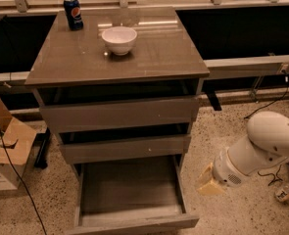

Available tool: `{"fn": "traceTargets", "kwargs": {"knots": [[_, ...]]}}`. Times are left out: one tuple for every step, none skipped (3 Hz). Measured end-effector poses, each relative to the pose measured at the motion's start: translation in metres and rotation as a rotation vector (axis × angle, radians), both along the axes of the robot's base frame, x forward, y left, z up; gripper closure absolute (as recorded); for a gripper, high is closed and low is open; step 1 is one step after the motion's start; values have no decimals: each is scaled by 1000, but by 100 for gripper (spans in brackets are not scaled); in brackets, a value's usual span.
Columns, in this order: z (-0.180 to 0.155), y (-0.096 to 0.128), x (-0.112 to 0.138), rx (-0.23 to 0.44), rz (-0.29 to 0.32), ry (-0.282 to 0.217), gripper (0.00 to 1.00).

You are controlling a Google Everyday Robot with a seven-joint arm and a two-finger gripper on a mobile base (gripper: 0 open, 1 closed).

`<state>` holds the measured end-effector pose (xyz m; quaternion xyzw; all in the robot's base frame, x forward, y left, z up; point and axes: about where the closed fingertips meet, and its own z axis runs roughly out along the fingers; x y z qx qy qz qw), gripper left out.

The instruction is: Close bottom drawer

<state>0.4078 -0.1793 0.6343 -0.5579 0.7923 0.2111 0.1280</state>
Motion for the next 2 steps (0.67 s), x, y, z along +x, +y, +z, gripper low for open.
{"fn": "traceTargets", "kwargs": {"knots": [[-65,-5,16,9,-95,73,100],[-83,-4,14,17,-116,106,100]]}}
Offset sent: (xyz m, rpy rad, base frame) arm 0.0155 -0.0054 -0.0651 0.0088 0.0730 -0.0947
